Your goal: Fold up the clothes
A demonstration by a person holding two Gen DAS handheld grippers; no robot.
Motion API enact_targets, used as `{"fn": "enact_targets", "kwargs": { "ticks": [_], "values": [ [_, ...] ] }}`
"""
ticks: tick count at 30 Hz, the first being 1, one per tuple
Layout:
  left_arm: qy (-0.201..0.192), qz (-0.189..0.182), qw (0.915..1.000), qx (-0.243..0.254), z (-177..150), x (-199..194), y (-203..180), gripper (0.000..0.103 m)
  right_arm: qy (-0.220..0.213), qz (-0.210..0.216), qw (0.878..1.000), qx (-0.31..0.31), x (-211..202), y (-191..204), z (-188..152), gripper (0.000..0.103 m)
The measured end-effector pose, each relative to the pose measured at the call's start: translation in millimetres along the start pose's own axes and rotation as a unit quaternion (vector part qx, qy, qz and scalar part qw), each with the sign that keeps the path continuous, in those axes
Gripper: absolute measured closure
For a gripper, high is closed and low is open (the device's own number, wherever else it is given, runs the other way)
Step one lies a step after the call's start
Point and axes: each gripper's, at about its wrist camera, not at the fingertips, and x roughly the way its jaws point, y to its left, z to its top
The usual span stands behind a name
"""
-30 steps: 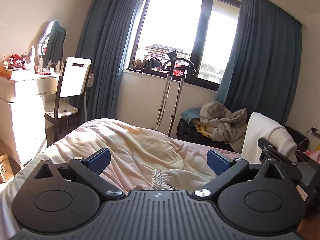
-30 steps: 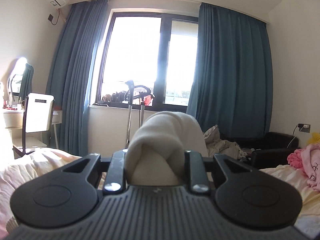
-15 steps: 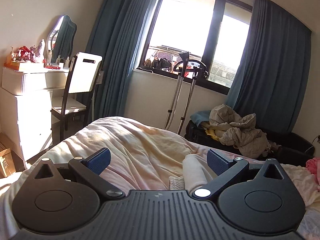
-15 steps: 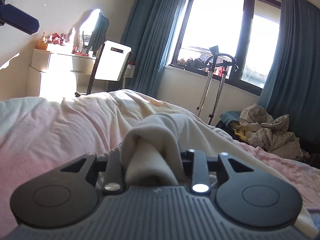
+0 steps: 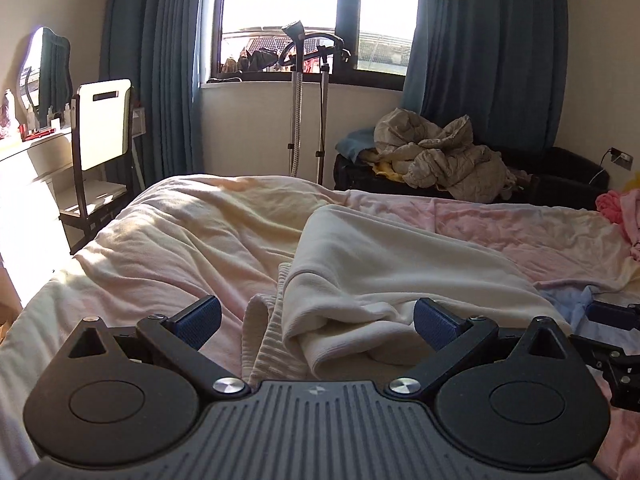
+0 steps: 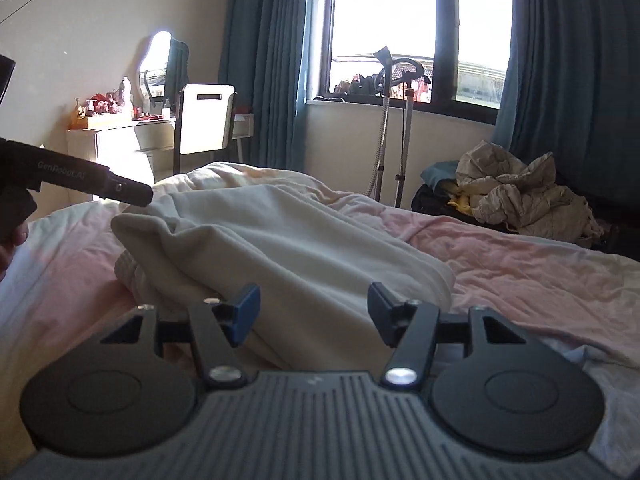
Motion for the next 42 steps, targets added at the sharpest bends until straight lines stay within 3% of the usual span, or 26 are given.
{"fn": "enact_targets", "kwargs": {
  "ticks": [3, 5, 9, 16, 18, 21, 24, 26, 27, 29, 31, 32, 34, 37, 40, 42],
  "values": [
    [0.027, 0.006, 0.9991, 0.033, -15, 12, -15, 0.000, -0.020, -0.037, 0.998, 0.042, -15, -22, -19, 0.039],
    [0.045, 0.010, 0.9972, 0.058, -26, 20, -25, 0.000, -0.007, -0.059, 0.994, 0.093, -15, -36, -29, 0.039],
    [0.048, 0.026, 0.9949, 0.086, -37, 26, -40, 0.000, 0.001, -0.046, 0.993, 0.108, -7, -38, -36, 0.033],
    [0.025, 0.057, 0.9980, 0.008, -32, 27, -23, 0.000, 0.020, 0.003, 0.993, 0.113, 6, -28, -40, 0.019],
    [0.016, 0.077, 0.9967, -0.023, -31, 31, -12, 0.000, 0.030, 0.001, 0.994, 0.108, 13, -25, -41, 0.019],
    [0.013, 0.067, 0.9943, -0.082, -31, 40, 7, 0.000, 0.057, -0.007, 0.993, 0.108, 24, -23, -46, 0.018],
    [-0.003, 0.060, 0.9938, -0.094, -27, 45, 6, 0.000, 0.067, -0.004, 0.984, 0.162, 33, -36, -54, 0.018],
    [-0.025, 0.067, 0.9950, -0.069, -26, 44, -2, 0.001, 0.060, 0.001, 0.981, 0.187, 33, -40, -54, 0.018],
    [-0.037, 0.070, 0.9952, -0.058, -26, 43, -5, 0.002, 0.053, 0.000, 0.981, 0.187, 32, -40, -54, 0.024],
    [-0.058, 0.062, 0.9951, -0.050, -27, 42, -10, 0.013, 0.040, -0.002, 0.982, 0.187, 31, -38, -51, 0.030],
    [-0.068, 0.050, 0.9948, -0.058, -26, 41, -12, 0.036, 0.015, -0.013, 0.985, 0.170, 26, -32, -45, 0.037],
    [-0.072, 0.044, 0.9945, -0.062, -25, 40, -13, 0.039, 0.006, -0.015, 0.986, 0.165, 24, -30, -43, 0.039],
    [-0.083, 0.030, 0.9926, -0.083, -23, 35, -11, 0.066, -0.006, -0.022, 0.987, 0.160, 21, -29, -40, 0.048],
    [-0.085, 0.013, 0.9869, -0.137, -16, 25, -3, 0.073, -0.019, -0.032, 0.988, 0.151, 15, -29, -34, 0.060],
    [-0.079, 0.024, 0.9804, -0.178, -15, 19, 6, 0.080, -0.032, -0.039, 0.989, 0.137, 9, -25, -29, 0.062],
    [-0.055, 0.033, 0.9785, -0.196, -21, 26, 13, 0.079, -0.016, -0.036, 0.990, 0.134, 15, -24, -31, 0.062]
  ]
}}
